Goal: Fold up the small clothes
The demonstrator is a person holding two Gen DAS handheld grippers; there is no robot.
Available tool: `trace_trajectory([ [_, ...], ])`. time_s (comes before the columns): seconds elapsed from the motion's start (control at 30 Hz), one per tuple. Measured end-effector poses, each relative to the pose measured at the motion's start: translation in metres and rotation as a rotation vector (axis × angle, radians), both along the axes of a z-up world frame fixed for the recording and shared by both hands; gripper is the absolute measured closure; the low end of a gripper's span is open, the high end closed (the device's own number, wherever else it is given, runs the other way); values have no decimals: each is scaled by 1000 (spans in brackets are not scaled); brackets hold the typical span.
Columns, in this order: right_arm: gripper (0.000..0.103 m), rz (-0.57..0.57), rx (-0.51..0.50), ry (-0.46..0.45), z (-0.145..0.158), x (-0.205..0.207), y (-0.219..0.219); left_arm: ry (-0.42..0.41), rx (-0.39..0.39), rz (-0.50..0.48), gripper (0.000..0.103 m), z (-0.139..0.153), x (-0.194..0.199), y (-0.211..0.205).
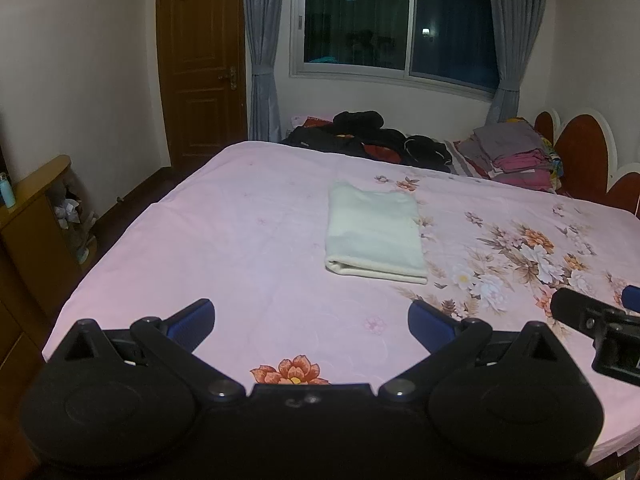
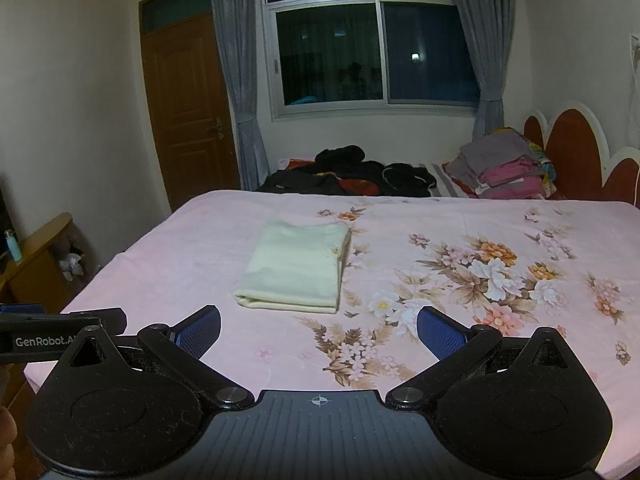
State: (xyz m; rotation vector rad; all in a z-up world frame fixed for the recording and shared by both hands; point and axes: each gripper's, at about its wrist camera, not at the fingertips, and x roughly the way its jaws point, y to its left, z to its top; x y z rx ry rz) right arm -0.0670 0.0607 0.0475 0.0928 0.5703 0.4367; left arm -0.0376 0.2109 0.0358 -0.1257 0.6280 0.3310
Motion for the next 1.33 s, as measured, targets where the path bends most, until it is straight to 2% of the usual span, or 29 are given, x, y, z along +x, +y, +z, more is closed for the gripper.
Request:
trace_trajectory([
  [0.8,0,-10,-3,15,-5,4,3,15,-2,-37,0,-7,13,4],
  [1.03,0,-21,-9,38,-12,17,5,37,-33,-59,0,-14,32,9],
  [1.17,0,-32,-12,58,-20,30,4,32,-19,-78,7,-21,47,10],
  [1.23,0,-42,-15,75,-25,39,4,36,-8,-76,7,-26,57,11],
  [1.33,0,-61,-23,109,-38,56,3,57,-1,-90,0,-36,79,16],
])
